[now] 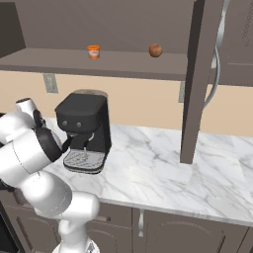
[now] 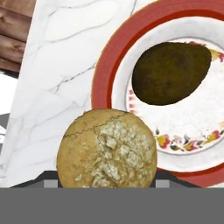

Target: Pick the avocado and bread from the counter and place them on the plate. Then pick the jam from the cabinet and place it next to the plate. Lastly close the cabinet door.

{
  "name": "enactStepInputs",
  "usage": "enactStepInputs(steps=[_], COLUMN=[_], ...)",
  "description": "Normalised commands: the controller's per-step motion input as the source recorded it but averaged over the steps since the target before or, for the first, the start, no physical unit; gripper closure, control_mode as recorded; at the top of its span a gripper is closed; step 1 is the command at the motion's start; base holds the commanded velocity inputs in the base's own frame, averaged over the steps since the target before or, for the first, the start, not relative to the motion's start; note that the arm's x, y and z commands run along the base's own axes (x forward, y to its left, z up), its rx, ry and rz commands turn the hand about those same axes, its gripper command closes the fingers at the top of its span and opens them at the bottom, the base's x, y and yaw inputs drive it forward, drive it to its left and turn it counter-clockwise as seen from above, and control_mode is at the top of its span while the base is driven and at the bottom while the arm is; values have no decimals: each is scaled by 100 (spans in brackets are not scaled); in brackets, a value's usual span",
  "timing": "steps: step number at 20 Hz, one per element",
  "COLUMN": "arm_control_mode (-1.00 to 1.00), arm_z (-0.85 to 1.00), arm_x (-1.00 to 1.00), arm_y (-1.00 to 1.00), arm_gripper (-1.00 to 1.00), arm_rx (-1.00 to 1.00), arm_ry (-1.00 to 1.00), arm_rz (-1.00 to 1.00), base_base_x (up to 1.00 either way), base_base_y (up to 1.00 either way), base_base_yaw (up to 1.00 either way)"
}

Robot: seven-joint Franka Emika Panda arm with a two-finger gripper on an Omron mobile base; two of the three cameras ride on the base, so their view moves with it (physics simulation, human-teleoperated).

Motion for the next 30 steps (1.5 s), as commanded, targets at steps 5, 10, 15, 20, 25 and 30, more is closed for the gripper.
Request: enactStepInputs(steps=[5, 10, 15, 20, 25, 30], arm_control_mode=[-100, -100, -100, -100, -100, -100], arm_z=[-7, -8, -3, -1, -4, -7], arm_x=[0, 4, 9, 9, 5, 0], arm_y=[0, 0, 0, 1, 3, 0], arm_gripper=[100, 100, 100, 100, 100, 100], arm_rx=[0, 0, 0, 0, 0, 0], arm_ry=[0, 0, 0, 0, 0, -1], arm_rz=[1, 0, 0, 0, 0, 0], base_base_x=[0, 0, 0, 0, 0, 0], base_base_y=[0, 0, 0, 0, 0, 0], base_base_yaw=[0, 0, 0, 0, 0, 0])
